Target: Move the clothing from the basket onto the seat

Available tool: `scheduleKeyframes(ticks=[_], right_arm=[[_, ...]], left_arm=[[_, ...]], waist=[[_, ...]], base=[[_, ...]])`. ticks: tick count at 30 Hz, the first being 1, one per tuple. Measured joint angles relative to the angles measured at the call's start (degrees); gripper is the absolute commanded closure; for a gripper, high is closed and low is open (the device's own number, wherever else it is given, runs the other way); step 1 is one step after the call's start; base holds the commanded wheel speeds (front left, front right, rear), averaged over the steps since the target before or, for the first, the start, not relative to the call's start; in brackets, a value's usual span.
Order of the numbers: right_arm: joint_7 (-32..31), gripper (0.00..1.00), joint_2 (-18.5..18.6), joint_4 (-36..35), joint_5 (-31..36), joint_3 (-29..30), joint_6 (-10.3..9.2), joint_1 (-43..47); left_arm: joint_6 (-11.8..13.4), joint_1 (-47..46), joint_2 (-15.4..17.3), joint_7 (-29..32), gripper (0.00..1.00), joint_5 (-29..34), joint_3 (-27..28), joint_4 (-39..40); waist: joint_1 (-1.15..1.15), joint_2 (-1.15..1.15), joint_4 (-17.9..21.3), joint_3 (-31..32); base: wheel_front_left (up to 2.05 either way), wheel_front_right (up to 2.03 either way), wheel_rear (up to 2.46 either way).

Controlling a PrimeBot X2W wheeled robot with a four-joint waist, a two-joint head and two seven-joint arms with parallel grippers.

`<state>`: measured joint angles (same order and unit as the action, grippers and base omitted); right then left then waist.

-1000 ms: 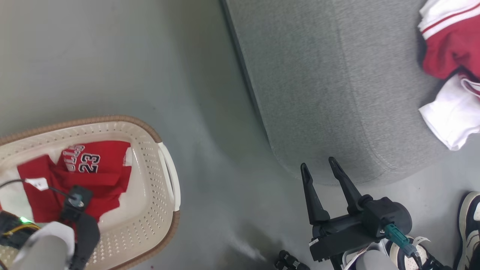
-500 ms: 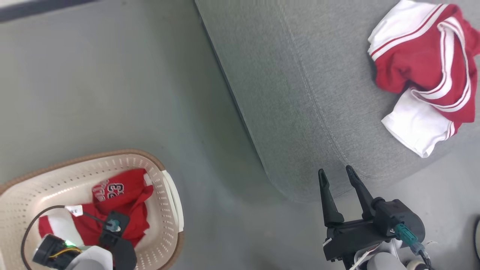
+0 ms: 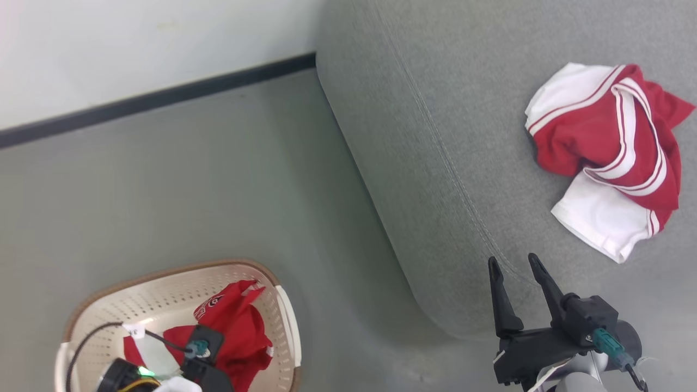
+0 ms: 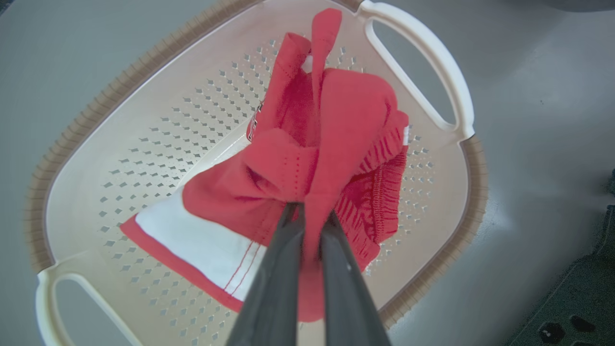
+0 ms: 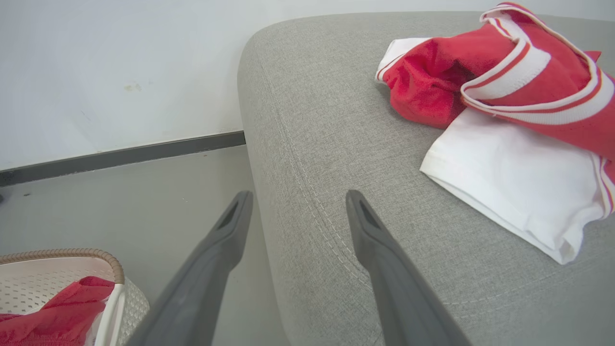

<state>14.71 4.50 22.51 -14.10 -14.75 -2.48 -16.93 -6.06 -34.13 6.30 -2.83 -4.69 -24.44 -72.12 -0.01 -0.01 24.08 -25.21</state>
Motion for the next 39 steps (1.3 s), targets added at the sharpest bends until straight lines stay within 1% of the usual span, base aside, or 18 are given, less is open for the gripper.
scheduleKeyframes(ticks=[8, 10, 16, 23, 25, 31, 32, 36, 39], right_arm=[[-0.01, 0.00, 1.74, 1.97, 0.00, 1.22, 0.83, 2.60], [0.00, 0.00, 2.14, 2.23, 0.00, 1.54, 1.04, 3.39], [-0.01, 0.00, 2.80, 3.33, -0.02, 2.16, 1.60, 5.30], [-0.01, 0.00, 3.14, 3.70, -0.09, 2.61, 2.20, 9.80], [-0.01, 0.00, 3.25, 3.59, -0.14, 2.90, 2.26, 11.07], [-0.01, 0.00, 3.36, 2.89, -0.51, 3.31, 2.49, 12.96], [-0.01, 0.00, 3.36, 2.76, -0.51, 3.31, 2.52, 13.11], [-0.01, 0.00, 3.35, 2.16, -0.52, 3.57, 2.57, 14.11], [-0.01, 0.00, 3.36, 2.04, -0.52, 3.80, 2.58, 15.29]], left_arm=[[-0.10, 2.93, -2.35, -4.43, 1.00, -1.52, 0.04, 0.31], [-0.55, 3.69, -2.80, -5.44, 1.00, -1.89, 0.00, 0.35], [-0.57, 6.61, -3.13, -8.66, 1.00, -2.08, -0.45, 0.44], [-0.59, 10.03, -3.53, -10.38, 1.00, -2.44, -0.92, 1.68], [-1.01, 10.48, -3.64, -10.53, 1.00, -2.76, -1.09, 2.68], [-1.03, 11.25, -3.93, -11.16, 1.00, -3.36, -1.00, 6.35], [-1.03, 11.45, -3.94, -11.39, 1.00, -3.98, -0.89, 7.81], [-1.04, 12.91, -4.01, -11.43, 1.00, -5.81, -0.22, 11.31], [-1.04, 13.79, -4.01, -11.41, 1.00, -6.44, 0.40, 15.90]], waist=[[0.00, 0.00, -3.42, 6.60], [0.00, 0.00, -4.38, 8.25], [0.01, 0.00, -7.27, 13.27], [0.00, 0.00, -10.51, 19.17], [0.00, 0.00, -11.49, 20.62], [0.01, 0.00, -14.63, 23.83], [0.01, 0.00, -15.54, 24.70], [0.01, 0.00, -17.12, 26.17], [0.01, 0.00, -18.16, 27.05]], base=[[0.00, 0.00, 0.00], [0.00, 0.00, 0.00], [0.00, 0.00, 0.00], [0.00, 0.00, 0.00], [0.00, 0.00, 0.00], [0.00, 0.00, 0.00], [0.00, 0.00, 0.00], [0.00, 0.00, 0.00], [0.00, 0.00, 0.00]])
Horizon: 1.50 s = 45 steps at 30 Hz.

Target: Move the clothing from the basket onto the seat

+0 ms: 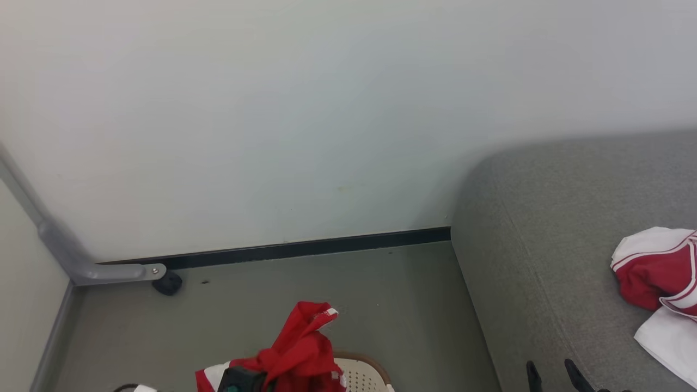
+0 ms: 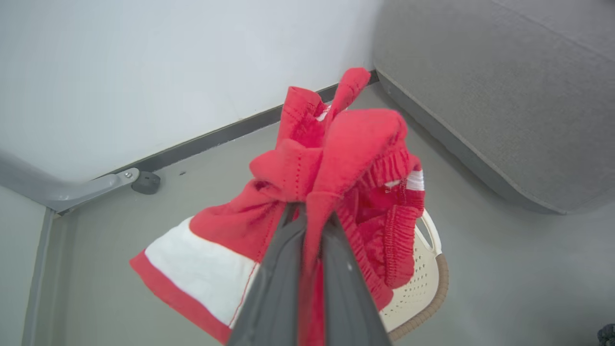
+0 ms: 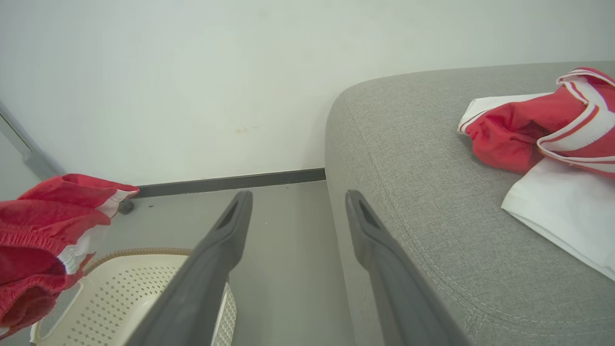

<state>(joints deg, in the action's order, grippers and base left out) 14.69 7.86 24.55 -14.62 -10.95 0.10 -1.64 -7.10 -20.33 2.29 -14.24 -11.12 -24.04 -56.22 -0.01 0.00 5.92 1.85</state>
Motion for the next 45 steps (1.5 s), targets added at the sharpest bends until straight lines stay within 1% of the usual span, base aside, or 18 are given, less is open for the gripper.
scheduleKeyframes(ticks=[2, 3, 9, 11, 16, 31, 35, 39, 41, 45], right_arm=[[0.00, 0.00, 0.03, -0.05, -0.01, 0.22, 0.35, 0.21], [0.00, 0.00, 0.03, -0.05, -0.01, 0.22, 0.35, 0.21], [0.00, 0.00, 0.32, -0.34, 0.00, 0.32, 0.51, 0.58], [0.00, 0.00, 0.32, -0.52, 0.01, 0.25, 0.92, 0.93], [0.00, 0.00, 0.35, -1.22, 0.02, 0.21, 0.98, 1.16], [0.00, 0.00, 0.41, -2.07, 0.05, 0.69, 0.99, 2.36], [0.00, 0.00, 0.32, -2.56, 0.11, 0.38, 1.72, 2.35], [0.00, 0.00, 0.32, -5.05, 0.57, -0.94, 3.53, 2.27], [0.00, 0.00, 0.53, -6.39, 1.21, -1.89, 4.11, 2.17], [-0.01, 0.00, 2.86, -8.86, 4.03, -3.75, 5.09, 2.12]], left_arm=[[-0.03, 0.17, 0.00, 0.00, 1.00, 0.00, 0.00, 3.25], [-0.03, 0.17, 0.00, 0.00, 1.00, 0.00, 0.00, 3.25], [-0.04, 2.19, -0.01, -0.01, 1.00, -0.42, 0.26, 12.20], [-0.04, 2.87, -0.01, -0.02, 1.00, -0.43, 0.38, 15.04], [-0.04, 4.63, 0.04, -0.03, 1.00, -2.70, 1.43, 22.83], [-0.05, 6.90, 0.24, -0.07, 1.00, -2.78, 1.00, 46.15], [-0.05, 7.14, 0.26, -0.07, 1.00, -2.79, 0.65, 50.59], [-0.07, 8.21, 0.29, -0.07, 1.00, -3.44, 0.67, 53.66], [-0.07, 8.45, 0.37, -0.08, 1.00, -3.44, 0.73, 54.75], [-0.41, 8.97, 0.48, -0.08, 1.00, -3.44, 0.51, 55.83]], waist=[[0.00, 0.00, -0.61, 0.52], [0.00, 0.00, -0.61, 0.52], [0.01, 0.01, -2.07, 1.98], [0.01, 0.01, -2.41, 2.42], [0.01, 0.00, -2.95, 3.03], [0.01, 0.01, -4.30, 2.49], [0.01, 0.00, -4.48, 2.34], [0.01, 0.01, -4.44, 2.25], [0.01, 0.01, -4.24, 2.21], [0.01, 0.01, -3.84, 2.10]], base=[[0.00, 0.00, 0.00], [0.00, 0.00, 0.00], [0.00, 0.00, 0.00], [0.00, 0.00, 0.00], [0.00, 0.00, 0.00], [0.00, 0.00, 0.00], [0.00, 0.00, 0.00], [0.00, 0.00, 0.00], [0.00, 0.00, 0.00], [0.00, 0.00, 0.00]])
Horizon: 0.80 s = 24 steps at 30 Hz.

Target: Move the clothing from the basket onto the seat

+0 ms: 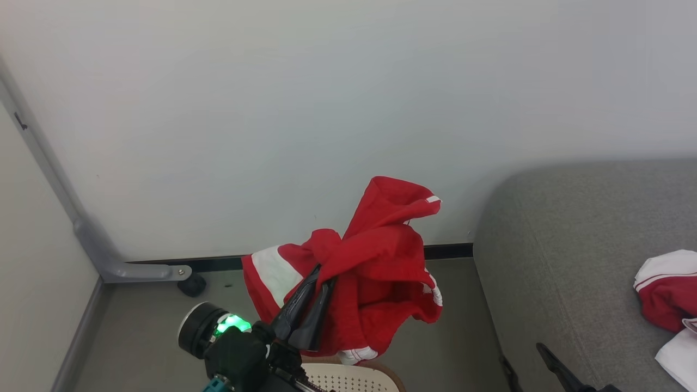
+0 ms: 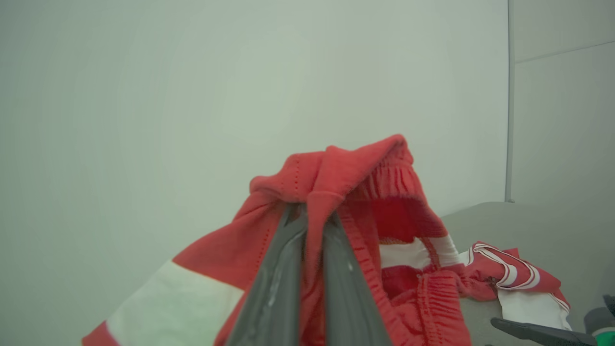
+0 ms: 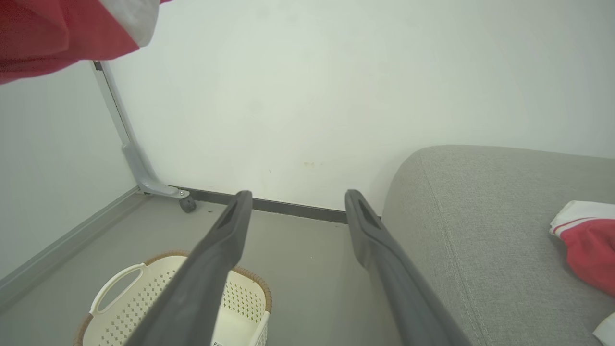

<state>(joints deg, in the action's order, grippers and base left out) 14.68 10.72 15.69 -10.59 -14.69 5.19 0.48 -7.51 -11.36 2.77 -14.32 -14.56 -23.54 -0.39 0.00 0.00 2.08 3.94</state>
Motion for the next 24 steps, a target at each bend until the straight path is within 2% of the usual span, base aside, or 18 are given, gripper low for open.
scheduleKeyframes(ticks=[4, 12, 20, 24], right_arm=[[0.01, 0.00, 2.70, -2.82, 2.71, -2.41, 0.89, -0.21], [0.02, 0.00, 8.26, -8.37, 11.00, -11.29, 1.88, -3.37], [0.03, 0.00, 9.78, -13.56, 11.21, -15.55, 1.89, -7.53], [0.03, 0.00, 12.15, -16.41, 11.21, -19.67, 1.89, -9.58]], left_arm=[[0.00, 0.23, 0.31, 0.00, 1.00, -0.01, -1.20, 0.70], [0.00, 0.22, 0.86, 0.00, 1.00, -1.35, -4.15, 1.48], [0.00, 0.04, 1.74, 0.00, 1.00, -3.89, -7.34, 2.89], [0.00, -0.15, 1.97, 0.00, 1.00, -5.82, -8.29, 3.19]], waist=[[0.00, 0.00, 0.62, -0.17], [0.00, 0.00, 1.26, -0.57], [0.00, 0.00, 1.23, -0.96], [0.00, 0.00, 0.91, -1.08]], base=[[0.00, 0.00, 0.00], [0.00, 0.00, 0.00], [0.00, 0.00, 0.00], [0.00, 0.00, 0.00]])
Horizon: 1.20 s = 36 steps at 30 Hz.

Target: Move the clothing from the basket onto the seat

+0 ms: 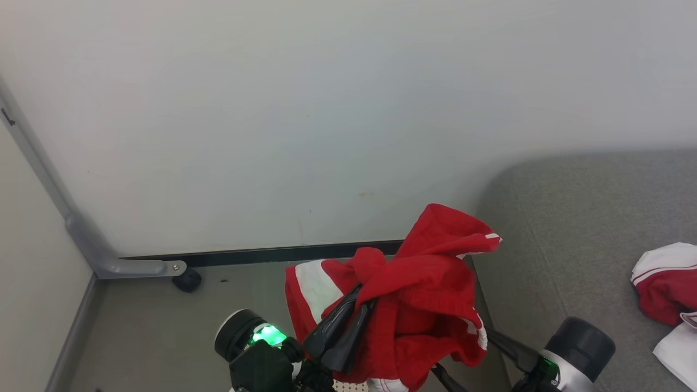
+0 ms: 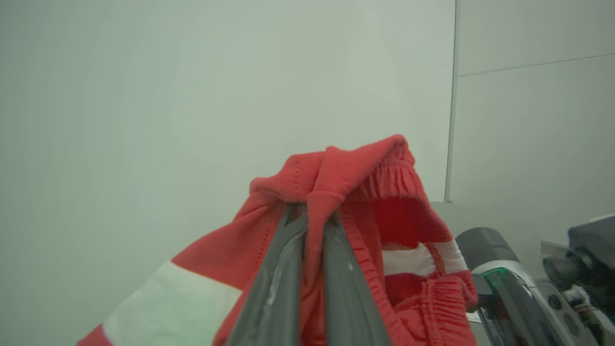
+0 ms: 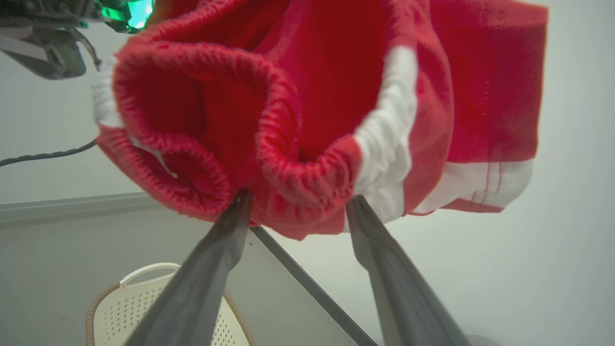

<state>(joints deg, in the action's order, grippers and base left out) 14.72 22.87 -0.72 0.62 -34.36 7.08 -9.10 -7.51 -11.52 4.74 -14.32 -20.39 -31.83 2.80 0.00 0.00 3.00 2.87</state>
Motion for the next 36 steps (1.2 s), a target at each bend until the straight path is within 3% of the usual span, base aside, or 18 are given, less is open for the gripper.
scheduleKeyframes(ticks=[5, 16, 25, 36], right_arm=[[0.00, 0.00, 1.91, -2.71, -0.18, -2.01, 0.00, -1.77], [0.01, 0.00, 2.13, -5.75, -1.29, -1.59, 0.00, -2.38], [0.01, 0.00, 0.86, -4.70, -1.63, -2.20, 0.00, -3.87], [0.01, 0.00, -2.50, -1.44, -2.18, -7.72, 0.00, -9.23]], left_arm=[[0.00, -0.76, 0.65, 0.00, 1.00, -0.85, 0.02, 0.03], [0.00, -1.09, 1.32, 0.00, 1.00, -1.47, -0.86, -0.09], [0.00, -1.19, 1.45, 0.00, 1.00, -1.76, -2.61, -0.12], [0.00, -2.66, 1.52, 0.00, 1.00, -3.72, -6.08, -0.96]], waist=[[0.00, 0.00, -0.43, -0.06], [0.00, 0.00, -0.70, 0.00], [0.00, 0.00, -0.89, -0.06], [0.00, 0.00, -2.03, -0.22]], base=[[0.00, 0.00, 0.00], [0.00, 0.00, 0.00], [0.00, 0.00, 0.00], [0.00, 0.00, 0.00]])
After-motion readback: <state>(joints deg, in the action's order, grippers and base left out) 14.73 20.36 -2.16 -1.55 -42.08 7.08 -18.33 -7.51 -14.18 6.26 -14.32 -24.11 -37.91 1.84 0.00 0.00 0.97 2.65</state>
